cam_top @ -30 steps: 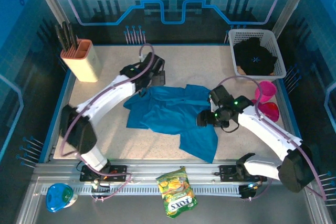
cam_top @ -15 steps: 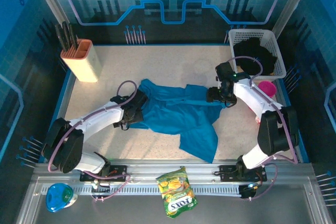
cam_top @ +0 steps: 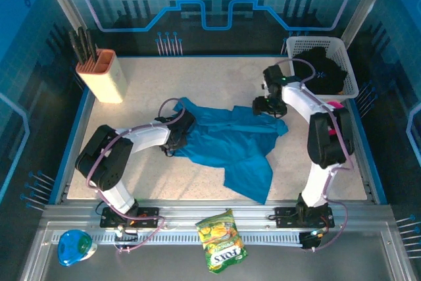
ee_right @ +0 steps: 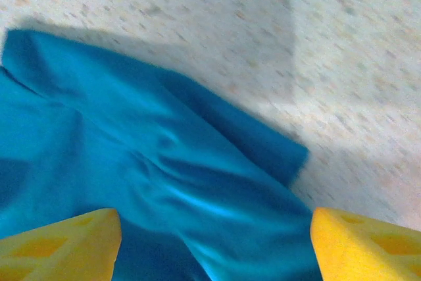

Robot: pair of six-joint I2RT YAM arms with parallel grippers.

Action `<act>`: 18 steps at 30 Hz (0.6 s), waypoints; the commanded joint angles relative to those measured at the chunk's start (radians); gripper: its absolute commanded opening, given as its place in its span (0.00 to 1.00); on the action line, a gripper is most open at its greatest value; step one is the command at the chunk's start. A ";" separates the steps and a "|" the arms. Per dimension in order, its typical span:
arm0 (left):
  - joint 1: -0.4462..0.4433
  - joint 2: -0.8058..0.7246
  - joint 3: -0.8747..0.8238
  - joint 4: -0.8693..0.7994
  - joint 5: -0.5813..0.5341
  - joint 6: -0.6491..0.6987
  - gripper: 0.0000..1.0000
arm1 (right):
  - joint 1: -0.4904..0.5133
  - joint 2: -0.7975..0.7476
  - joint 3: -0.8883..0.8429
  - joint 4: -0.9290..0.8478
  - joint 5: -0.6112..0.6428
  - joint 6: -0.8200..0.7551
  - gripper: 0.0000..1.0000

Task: Fold and stack the t-shirts

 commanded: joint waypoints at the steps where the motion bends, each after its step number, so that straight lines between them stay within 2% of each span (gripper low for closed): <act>1: -0.004 -0.013 -0.036 -0.031 0.032 0.009 0.09 | 0.040 0.098 0.103 -0.033 -0.034 -0.020 0.74; 3: -0.008 -0.062 -0.028 -0.072 0.013 0.017 0.01 | 0.055 0.161 0.159 -0.034 -0.029 -0.024 0.73; 7: -0.019 -0.190 0.017 -0.185 -0.044 0.047 0.00 | 0.086 0.287 0.290 -0.084 -0.019 -0.042 0.61; 9: -0.020 -0.247 0.054 -0.242 -0.067 0.073 0.00 | 0.097 0.333 0.339 -0.110 -0.009 -0.045 0.43; 11: -0.025 -0.288 0.110 -0.307 -0.088 0.109 0.00 | 0.104 0.366 0.373 -0.121 0.006 -0.042 0.20; 13: -0.040 -0.304 0.181 -0.376 -0.116 0.150 0.00 | 0.104 0.366 0.386 -0.115 0.028 -0.034 0.02; 18: -0.147 -0.237 0.383 -0.582 -0.213 0.219 0.00 | 0.092 0.287 0.377 -0.085 0.106 -0.010 0.00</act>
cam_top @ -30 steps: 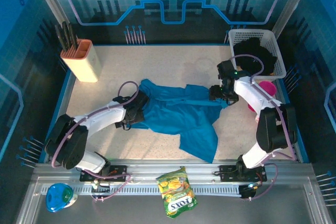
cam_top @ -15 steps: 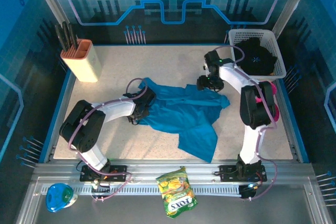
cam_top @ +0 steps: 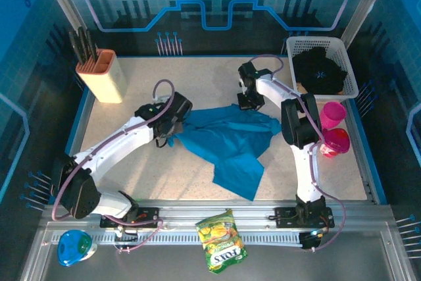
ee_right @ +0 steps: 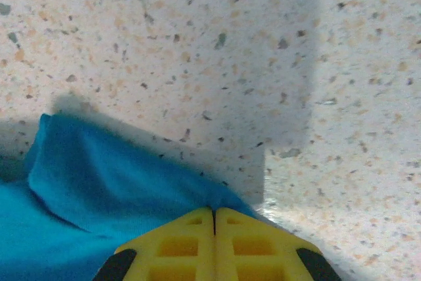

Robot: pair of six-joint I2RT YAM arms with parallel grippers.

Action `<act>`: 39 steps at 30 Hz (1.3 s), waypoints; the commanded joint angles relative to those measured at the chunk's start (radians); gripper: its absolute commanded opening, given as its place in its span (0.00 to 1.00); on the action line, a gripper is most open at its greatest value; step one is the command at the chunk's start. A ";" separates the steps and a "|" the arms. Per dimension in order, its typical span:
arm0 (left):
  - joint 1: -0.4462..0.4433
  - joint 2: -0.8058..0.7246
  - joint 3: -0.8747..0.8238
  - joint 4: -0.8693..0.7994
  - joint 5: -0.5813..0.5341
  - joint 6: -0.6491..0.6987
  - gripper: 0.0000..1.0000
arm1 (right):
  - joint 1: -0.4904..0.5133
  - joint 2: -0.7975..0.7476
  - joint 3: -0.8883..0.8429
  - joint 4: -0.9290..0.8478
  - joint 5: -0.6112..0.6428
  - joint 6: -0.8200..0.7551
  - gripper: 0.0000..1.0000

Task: Fold and stack the t-shirts

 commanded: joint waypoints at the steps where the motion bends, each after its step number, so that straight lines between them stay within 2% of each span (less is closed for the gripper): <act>1: -0.090 0.070 0.120 -0.229 -0.104 0.075 0.00 | -0.014 -0.086 0.006 -0.008 0.079 0.029 0.00; 5: -0.219 0.254 0.204 -0.341 -0.142 0.047 0.00 | -0.036 -0.158 -0.047 0.015 0.152 0.056 0.00; 7: -0.276 0.370 0.223 -0.362 -0.153 0.018 0.06 | -0.051 -0.178 -0.078 0.026 0.170 0.068 0.00; 9: -0.332 0.499 0.251 -0.366 -0.156 -0.008 0.23 | -0.069 -0.192 -0.117 0.035 0.169 0.084 0.00; 11: -0.388 0.604 0.290 -0.366 -0.180 -0.038 0.53 | -0.088 -0.212 -0.165 0.048 0.161 0.096 0.00; 12: -0.413 0.644 0.318 -0.374 -0.191 -0.055 0.73 | -0.094 -0.223 -0.187 0.056 0.158 0.098 0.00; 13: -0.431 0.672 0.348 -0.384 -0.198 -0.072 0.86 | -0.100 -0.242 -0.215 0.064 0.156 0.099 0.00; 14: -0.442 0.683 0.370 -0.394 -0.202 -0.085 0.93 | -0.105 -0.264 -0.241 0.072 0.157 0.100 0.04; 16: -0.443 0.669 0.390 -0.397 -0.202 -0.106 0.99 | -0.112 -0.315 -0.293 0.088 0.158 0.097 0.12; 21: -0.417 0.534 0.383 -0.411 -0.192 -0.134 0.99 | -0.111 -0.475 -0.405 0.098 0.159 0.095 0.20; 24: -0.391 0.409 0.332 -0.409 -0.167 -0.157 0.99 | -0.103 -0.575 -0.476 0.098 0.146 0.097 0.21; 26: -0.352 0.311 0.258 -0.368 -0.112 -0.165 0.98 | -0.091 -0.633 -0.522 0.095 0.139 0.096 0.19; 29: -0.249 0.166 0.081 -0.235 0.011 -0.163 0.91 | -0.060 -0.699 -0.576 0.077 0.109 0.094 0.15; 33: -0.081 0.029 -0.184 0.025 0.197 -0.119 0.84 | 0.021 -0.758 -0.628 0.053 0.042 0.093 0.15; 36: 0.016 -0.006 -0.311 0.212 0.305 -0.079 0.80 | 0.099 -0.778 -0.654 0.046 -0.016 0.110 0.11; 39: 0.058 0.010 -0.353 0.321 0.337 -0.043 0.78 | 0.178 -0.780 -0.682 0.055 -0.045 0.146 0.07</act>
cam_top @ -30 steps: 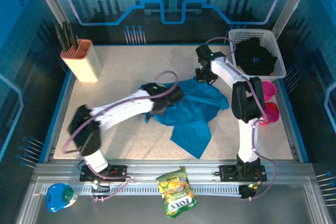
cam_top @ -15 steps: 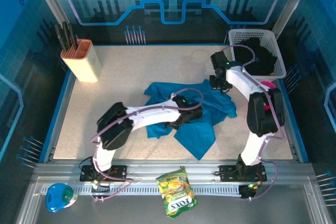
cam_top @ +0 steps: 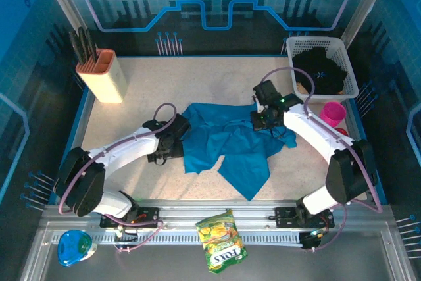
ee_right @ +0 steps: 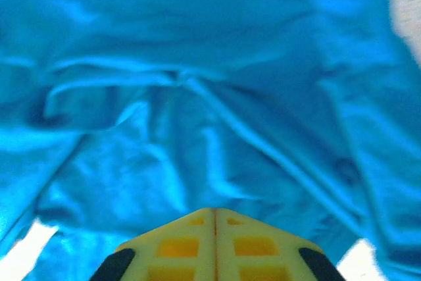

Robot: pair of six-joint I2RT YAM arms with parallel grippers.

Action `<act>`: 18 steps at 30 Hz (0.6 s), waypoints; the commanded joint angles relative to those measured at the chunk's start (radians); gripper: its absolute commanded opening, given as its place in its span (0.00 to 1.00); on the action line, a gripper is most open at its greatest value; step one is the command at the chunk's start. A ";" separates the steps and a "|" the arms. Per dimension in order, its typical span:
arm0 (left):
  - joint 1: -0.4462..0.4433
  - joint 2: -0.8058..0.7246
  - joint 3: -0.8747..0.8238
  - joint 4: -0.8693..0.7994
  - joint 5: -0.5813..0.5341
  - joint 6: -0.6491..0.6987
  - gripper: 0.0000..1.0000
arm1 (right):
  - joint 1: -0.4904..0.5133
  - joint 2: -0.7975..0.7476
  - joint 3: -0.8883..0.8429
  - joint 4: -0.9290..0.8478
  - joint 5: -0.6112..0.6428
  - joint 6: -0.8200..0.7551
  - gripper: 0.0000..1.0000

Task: Fold and stack the t-shirts

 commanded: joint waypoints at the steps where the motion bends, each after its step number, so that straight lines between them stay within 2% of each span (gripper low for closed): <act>1: 0.033 0.007 -0.016 0.238 0.126 0.061 0.77 | 0.078 -0.025 -0.034 -0.013 -0.069 0.052 0.06; 9: 0.113 0.146 -0.025 0.373 0.164 0.061 0.64 | 0.202 0.015 -0.097 0.041 -0.102 0.148 0.00; 13: 0.127 0.181 -0.030 0.396 0.167 0.060 0.59 | 0.223 0.016 -0.102 0.035 -0.096 0.155 0.00; 18: 0.127 0.154 -0.049 0.413 0.181 0.058 0.55 | 0.226 0.010 -0.095 0.027 -0.094 0.157 0.00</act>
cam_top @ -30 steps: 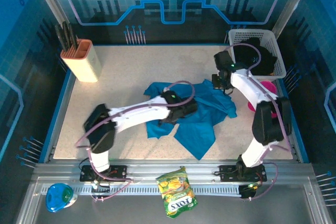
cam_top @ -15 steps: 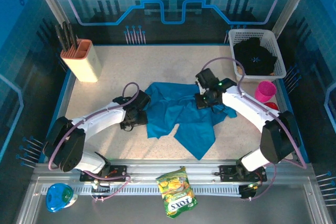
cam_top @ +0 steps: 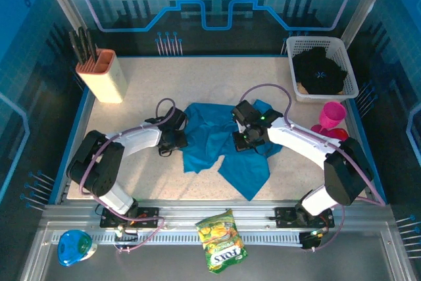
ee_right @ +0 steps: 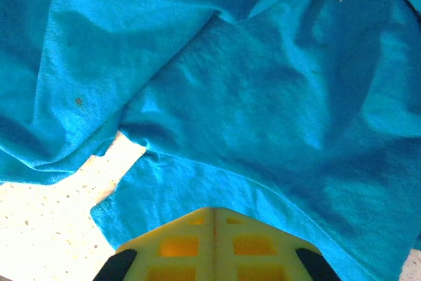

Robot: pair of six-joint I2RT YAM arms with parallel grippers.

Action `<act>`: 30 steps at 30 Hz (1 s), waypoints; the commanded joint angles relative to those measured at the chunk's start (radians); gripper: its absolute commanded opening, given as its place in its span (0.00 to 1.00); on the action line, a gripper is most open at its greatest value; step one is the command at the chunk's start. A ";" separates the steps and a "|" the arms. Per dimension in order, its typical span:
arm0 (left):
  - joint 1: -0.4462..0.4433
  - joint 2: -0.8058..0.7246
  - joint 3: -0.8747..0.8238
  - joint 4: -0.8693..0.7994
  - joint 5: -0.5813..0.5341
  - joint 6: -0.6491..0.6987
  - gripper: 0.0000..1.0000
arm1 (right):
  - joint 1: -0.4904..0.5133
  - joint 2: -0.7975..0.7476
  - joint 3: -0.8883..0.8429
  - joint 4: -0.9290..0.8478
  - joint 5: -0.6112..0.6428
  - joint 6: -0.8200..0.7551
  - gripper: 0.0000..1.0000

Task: Fold and stack the t-shirts

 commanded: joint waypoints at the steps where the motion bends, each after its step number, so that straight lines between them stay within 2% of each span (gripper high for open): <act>1: 0.004 -0.032 -0.026 0.045 0.044 0.007 0.54 | 0.014 0.002 0.004 -0.004 -0.008 0.021 0.00; 9: 0.007 -0.080 -0.035 0.046 0.008 0.047 0.43 | 0.025 0.074 0.033 0.036 -0.051 0.037 0.00; 13: 0.010 -0.049 -0.050 0.111 -0.004 0.074 0.35 | 0.059 0.128 0.063 0.065 -0.086 0.063 0.13; 20: 0.010 -0.008 -0.051 0.175 -0.027 0.094 0.16 | 0.137 0.229 0.112 0.110 -0.113 0.116 0.30; 23: 0.011 -0.016 -0.044 0.170 -0.027 0.101 0.02 | 0.154 0.275 0.122 0.137 -0.115 0.144 0.44; 28: 0.010 -0.080 -0.030 0.113 -0.035 0.114 0.00 | 0.174 0.354 0.179 0.139 -0.082 0.163 0.63; 30: 0.010 -0.127 -0.022 0.073 -0.039 0.120 0.00 | 0.177 0.385 0.208 0.109 -0.050 0.169 0.63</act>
